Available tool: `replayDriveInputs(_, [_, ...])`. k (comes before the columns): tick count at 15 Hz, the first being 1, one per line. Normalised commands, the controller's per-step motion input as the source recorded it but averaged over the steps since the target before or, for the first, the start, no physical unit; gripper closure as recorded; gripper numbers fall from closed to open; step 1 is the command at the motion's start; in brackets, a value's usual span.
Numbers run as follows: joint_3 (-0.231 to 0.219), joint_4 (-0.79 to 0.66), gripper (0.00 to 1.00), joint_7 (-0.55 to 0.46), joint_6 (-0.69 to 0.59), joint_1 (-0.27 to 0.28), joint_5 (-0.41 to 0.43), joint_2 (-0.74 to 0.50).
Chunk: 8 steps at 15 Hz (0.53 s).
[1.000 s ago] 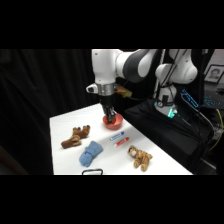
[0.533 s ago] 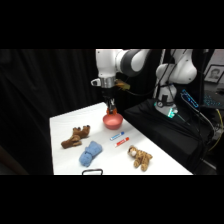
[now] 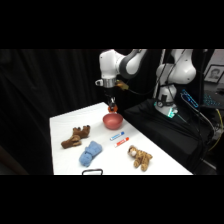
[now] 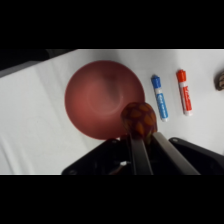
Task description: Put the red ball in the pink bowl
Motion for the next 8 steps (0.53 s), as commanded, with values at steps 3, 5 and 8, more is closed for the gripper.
replayDriveInputs(3, [-0.033,-0.20,0.98,-0.07,0.49,-0.065,-0.015,0.05])
replayDriveInputs(5, [-0.024,-0.11,0.98,-0.02,0.50,-0.061,-0.075,0.18])
replayDriveInputs(8, [-0.036,-0.03,0.98,0.04,0.44,-0.058,-0.127,0.29])
